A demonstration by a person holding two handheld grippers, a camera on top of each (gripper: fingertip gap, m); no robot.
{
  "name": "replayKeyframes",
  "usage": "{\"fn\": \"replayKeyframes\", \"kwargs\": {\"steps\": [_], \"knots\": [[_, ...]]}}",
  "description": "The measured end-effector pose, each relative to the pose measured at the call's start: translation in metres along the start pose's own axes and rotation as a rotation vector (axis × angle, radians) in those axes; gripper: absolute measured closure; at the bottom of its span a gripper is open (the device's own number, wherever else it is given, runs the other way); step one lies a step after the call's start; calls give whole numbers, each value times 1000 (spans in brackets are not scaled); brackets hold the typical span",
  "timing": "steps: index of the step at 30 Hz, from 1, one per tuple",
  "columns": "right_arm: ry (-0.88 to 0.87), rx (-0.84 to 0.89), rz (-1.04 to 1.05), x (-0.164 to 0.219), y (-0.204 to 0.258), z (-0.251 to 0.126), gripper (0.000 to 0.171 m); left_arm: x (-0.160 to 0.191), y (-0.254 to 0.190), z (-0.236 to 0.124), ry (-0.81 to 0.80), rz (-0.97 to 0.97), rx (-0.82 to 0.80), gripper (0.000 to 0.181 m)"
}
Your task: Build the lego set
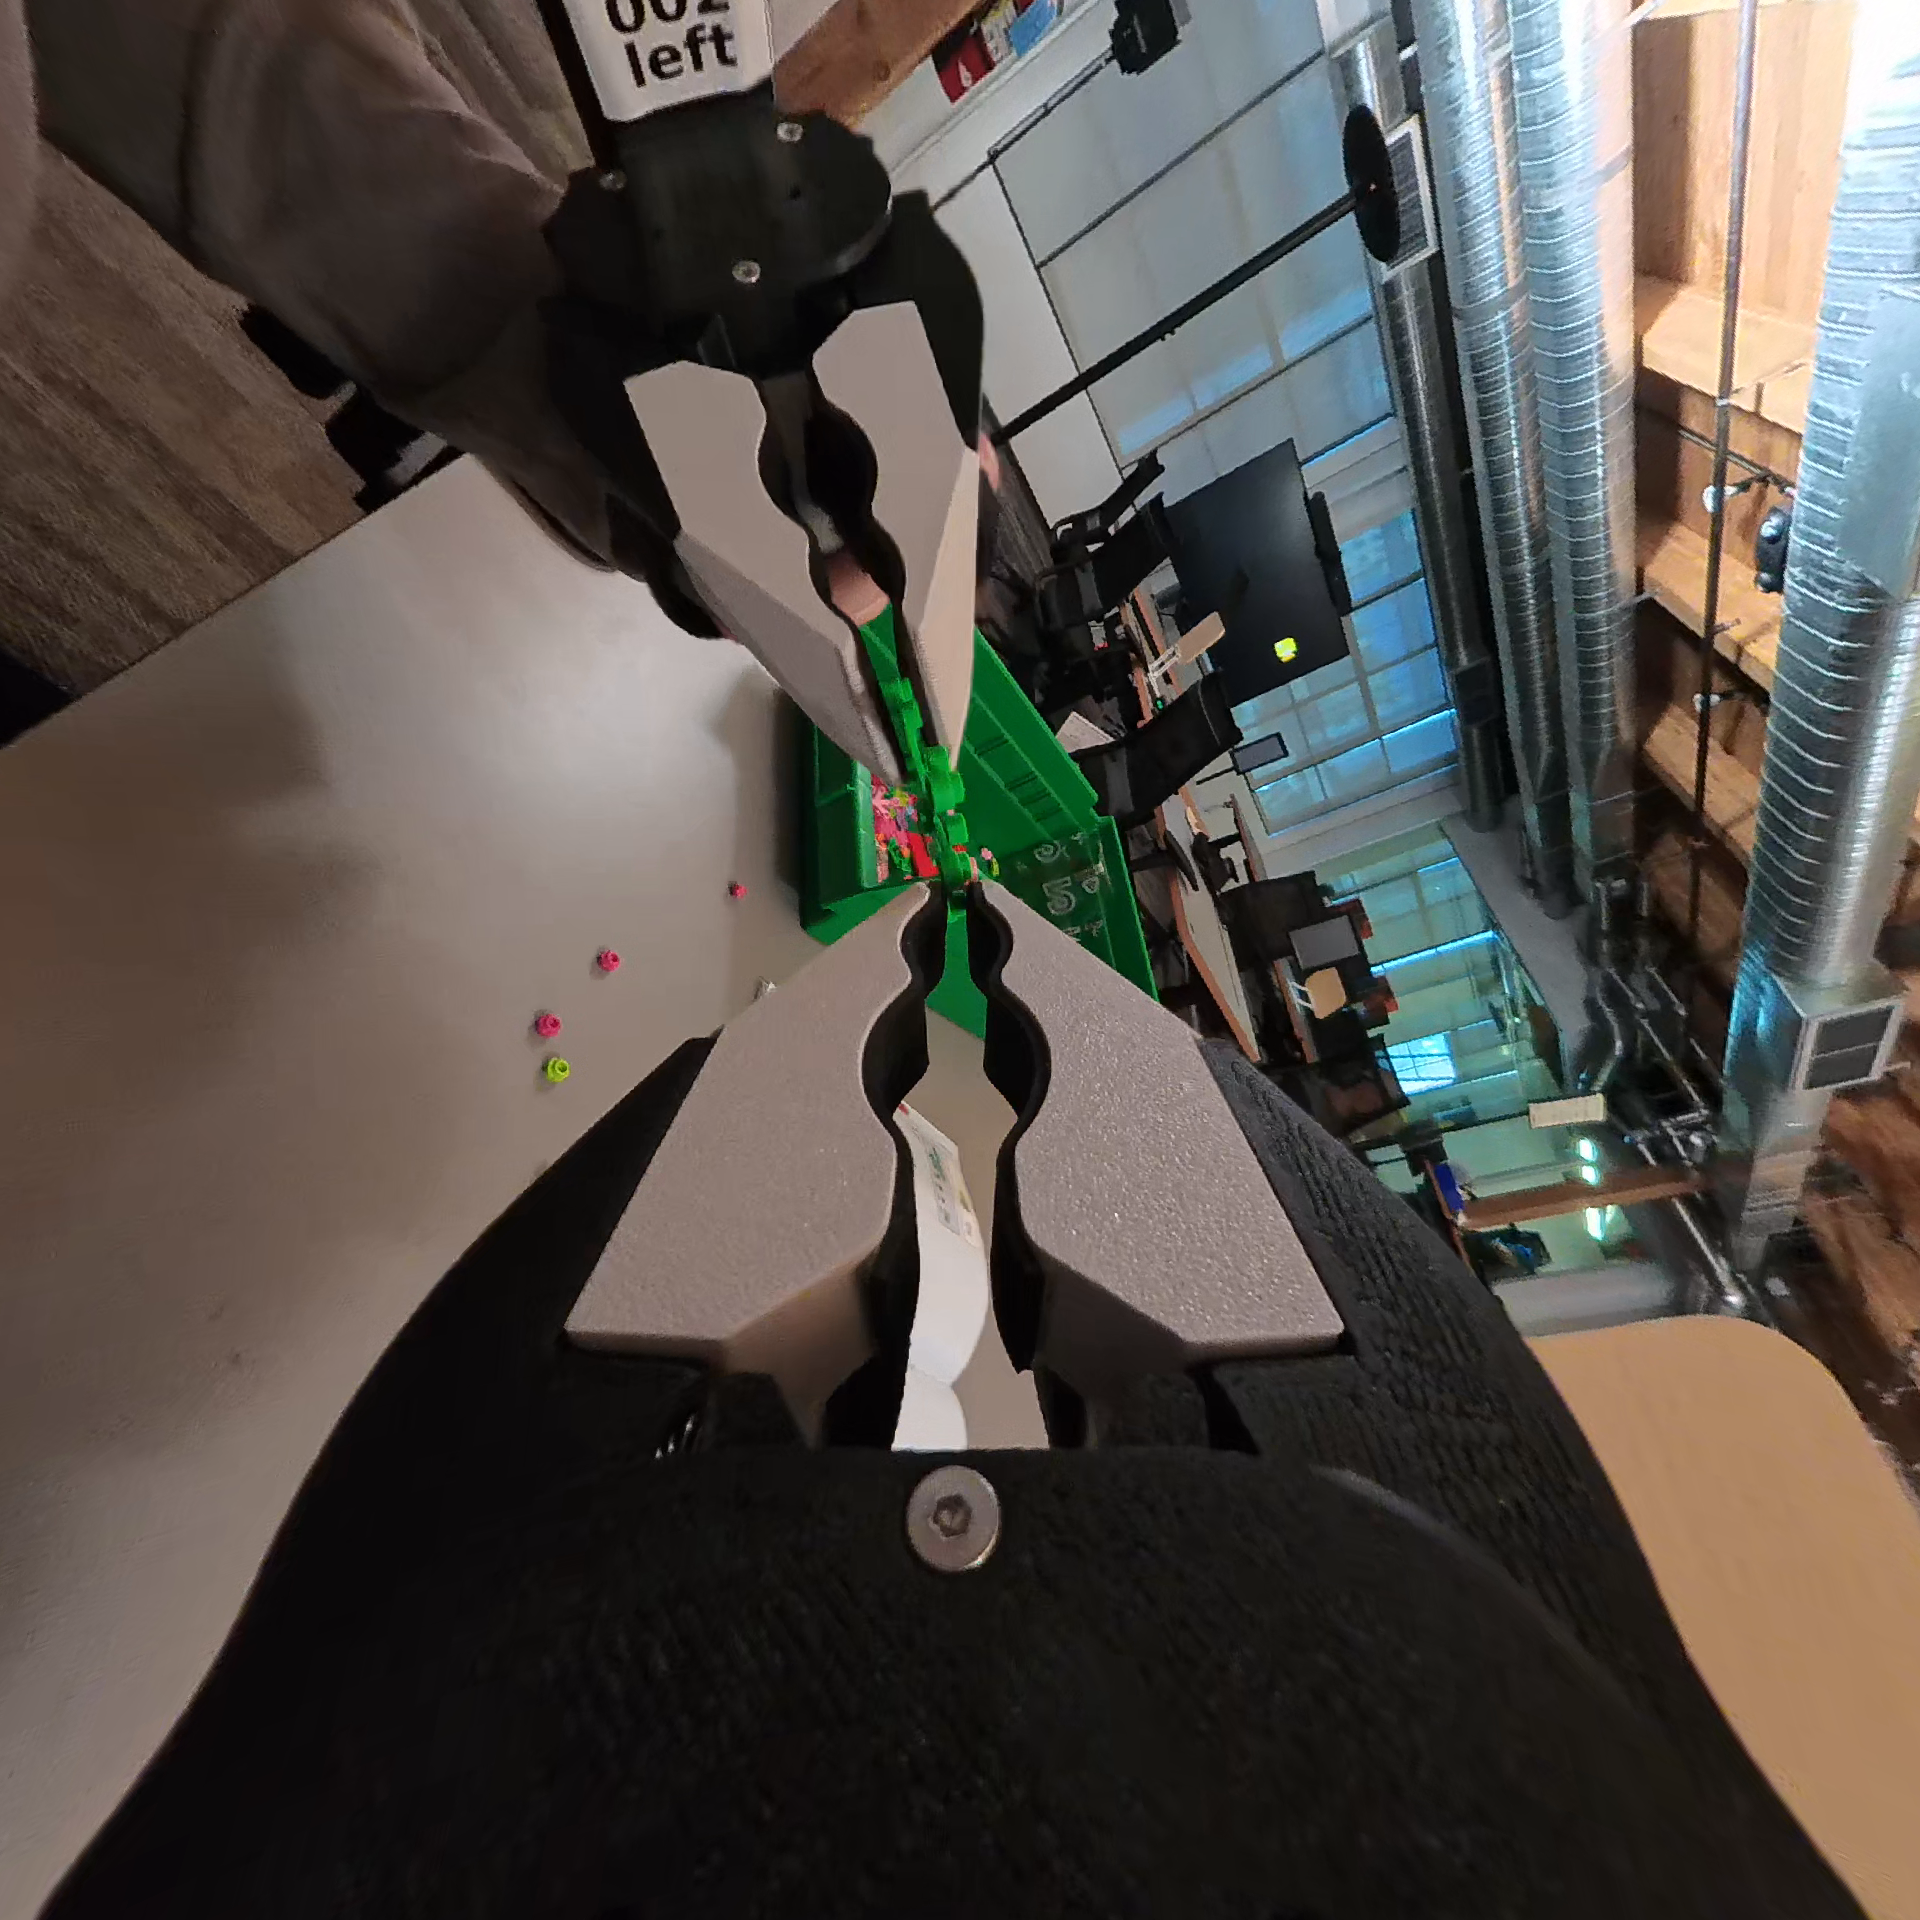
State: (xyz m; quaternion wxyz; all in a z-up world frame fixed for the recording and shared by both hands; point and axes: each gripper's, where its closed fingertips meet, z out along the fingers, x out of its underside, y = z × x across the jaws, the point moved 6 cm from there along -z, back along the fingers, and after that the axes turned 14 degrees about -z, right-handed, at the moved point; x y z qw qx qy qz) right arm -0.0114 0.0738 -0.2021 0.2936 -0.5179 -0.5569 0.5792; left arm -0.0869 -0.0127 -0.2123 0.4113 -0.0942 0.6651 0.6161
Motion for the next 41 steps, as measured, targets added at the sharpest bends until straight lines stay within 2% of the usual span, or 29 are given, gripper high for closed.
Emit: {"fn": "replayKeyframes", "kwargs": {"steps": [11,16,20,25,28,33,41], "knots": [[-29,-10,23,0,-2,-2,169,1,-1,-1,1,-7,4,180],[-1,6,63,10,-8,-3,169,9,9,-4,62,49,-101,180],[65,-57,312,33,3,-8,153,33,16,-19,155,115,-203,180],[135,-257,760,46,54,8,152,79,3,-29,293,205,-254,179],[194,-380,901,46,87,29,155,98,-9,-30,332,243,-227,179],[264,-374,964,45,104,59,158,103,-13,-31,341,254,-221,179],[366,-435,888,45,116,76,158,104,-26,-26,357,361,-159,180]]}}
